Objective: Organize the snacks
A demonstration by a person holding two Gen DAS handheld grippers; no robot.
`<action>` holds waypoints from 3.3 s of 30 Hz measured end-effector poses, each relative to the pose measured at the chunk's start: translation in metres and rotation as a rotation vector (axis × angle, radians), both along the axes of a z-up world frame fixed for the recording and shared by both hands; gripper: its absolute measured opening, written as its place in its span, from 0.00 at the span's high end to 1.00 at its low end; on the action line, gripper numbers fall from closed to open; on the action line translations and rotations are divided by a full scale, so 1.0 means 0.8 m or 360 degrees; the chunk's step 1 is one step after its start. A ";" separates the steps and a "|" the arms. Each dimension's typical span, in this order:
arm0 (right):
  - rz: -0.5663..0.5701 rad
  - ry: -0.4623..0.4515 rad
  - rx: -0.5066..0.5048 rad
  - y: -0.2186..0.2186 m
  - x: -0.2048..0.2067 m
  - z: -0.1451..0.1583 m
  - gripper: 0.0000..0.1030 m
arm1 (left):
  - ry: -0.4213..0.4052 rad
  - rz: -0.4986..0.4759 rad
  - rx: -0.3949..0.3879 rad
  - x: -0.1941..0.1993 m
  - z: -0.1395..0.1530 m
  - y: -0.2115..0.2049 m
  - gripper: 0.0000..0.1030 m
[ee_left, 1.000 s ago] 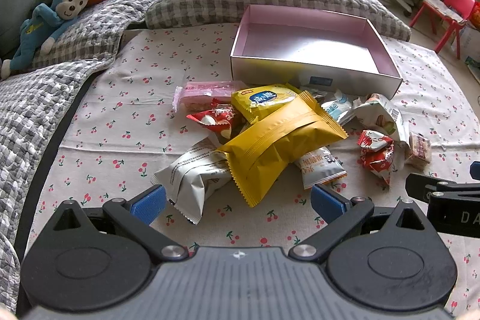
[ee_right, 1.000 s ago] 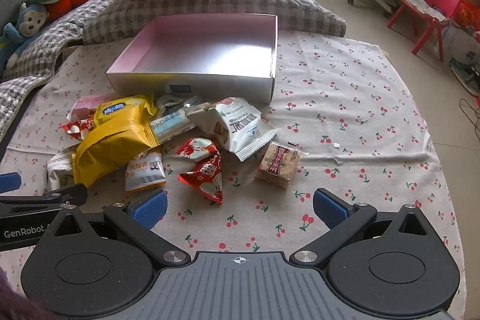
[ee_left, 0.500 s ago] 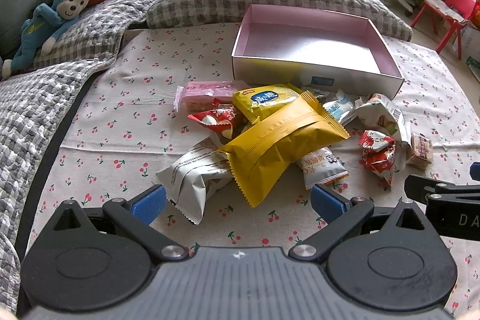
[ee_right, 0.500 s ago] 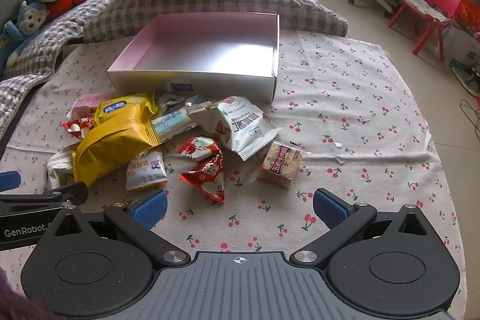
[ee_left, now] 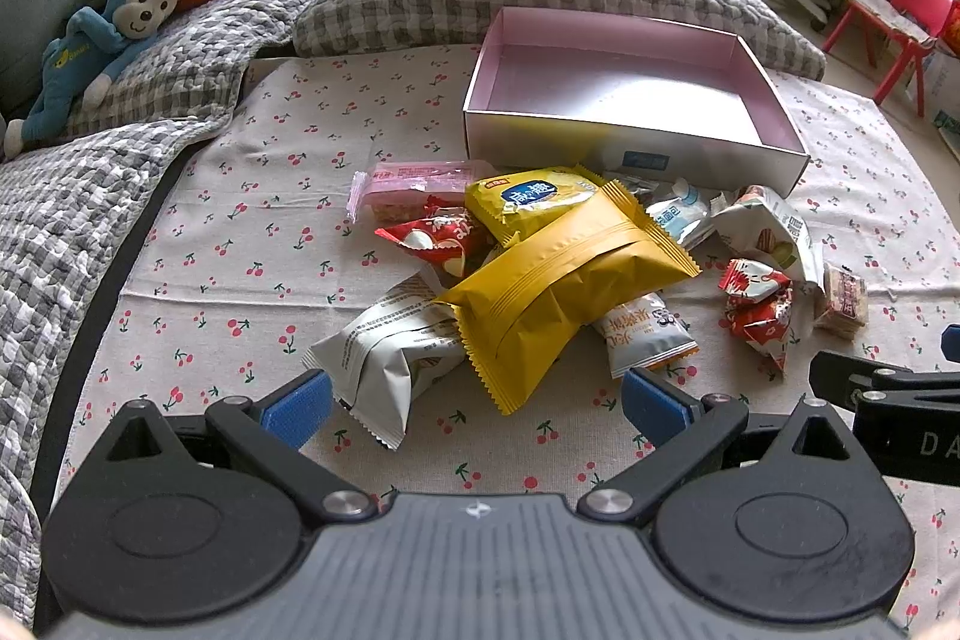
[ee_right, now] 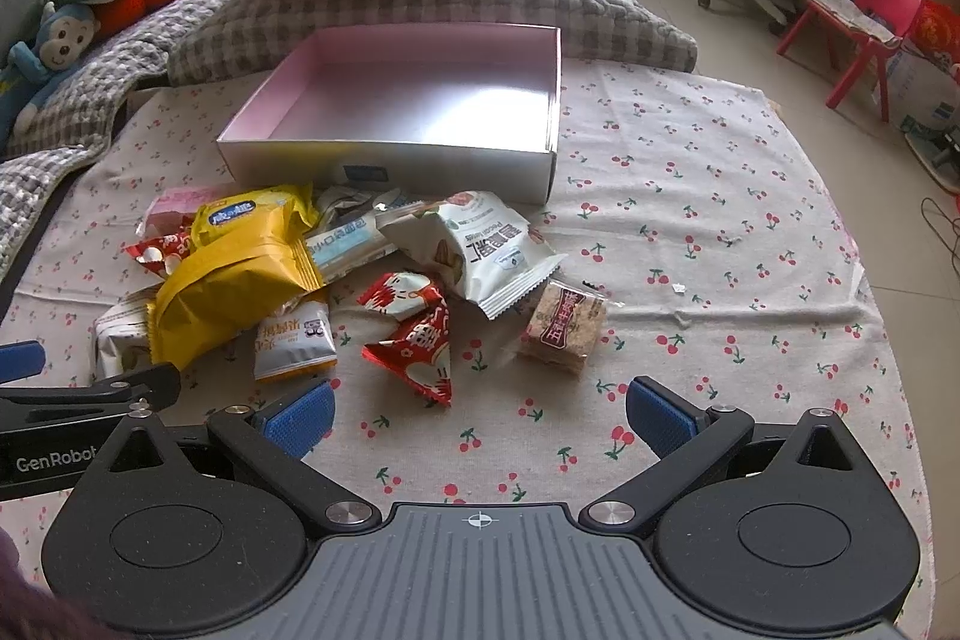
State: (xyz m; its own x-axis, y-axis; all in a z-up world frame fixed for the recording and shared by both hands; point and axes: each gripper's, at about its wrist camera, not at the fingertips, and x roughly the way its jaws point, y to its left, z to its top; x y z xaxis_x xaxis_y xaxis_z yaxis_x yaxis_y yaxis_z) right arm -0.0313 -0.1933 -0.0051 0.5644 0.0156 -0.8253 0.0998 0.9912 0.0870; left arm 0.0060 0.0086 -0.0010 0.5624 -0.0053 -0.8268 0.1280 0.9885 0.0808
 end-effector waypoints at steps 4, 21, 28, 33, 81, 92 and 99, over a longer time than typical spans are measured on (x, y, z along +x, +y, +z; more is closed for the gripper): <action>-0.0006 0.0001 -0.0003 0.000 0.000 -0.001 0.00 | -0.0003 -0.0003 0.0000 -0.001 0.000 -0.001 0.00; -0.0003 0.0006 -0.0008 0.002 0.001 -0.002 0.00 | -0.0008 -0.0002 0.0001 -0.003 0.002 -0.001 0.00; 0.0006 0.0015 0.0002 0.003 0.003 -0.001 0.00 | -0.0006 -0.0011 0.0000 0.000 0.006 0.000 0.00; 0.0065 -0.0007 -0.0007 0.002 0.016 0.015 0.00 | 0.0030 -0.0039 -0.0015 0.022 0.011 0.006 0.00; 0.0192 0.0166 0.0350 -0.056 0.149 -0.058 0.30 | 0.0237 -0.0845 -0.0200 0.101 -0.051 0.000 0.41; 0.0226 0.0113 0.0305 -0.048 0.144 -0.046 0.63 | 0.0255 -0.0679 -0.0345 0.103 -0.041 0.010 0.62; 0.0190 0.0100 0.0392 -0.050 0.142 -0.036 0.79 | 0.0248 -0.0566 -0.0413 0.106 -0.034 0.015 0.64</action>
State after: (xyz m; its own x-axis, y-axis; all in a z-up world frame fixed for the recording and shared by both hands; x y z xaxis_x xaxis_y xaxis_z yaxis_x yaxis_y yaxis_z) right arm 0.0825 -0.2330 -0.0337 0.4942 0.2835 -0.8218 -0.0036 0.9460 0.3241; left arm 0.0906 0.0204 -0.0284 0.3574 -0.3931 -0.8472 0.4536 0.8660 -0.2105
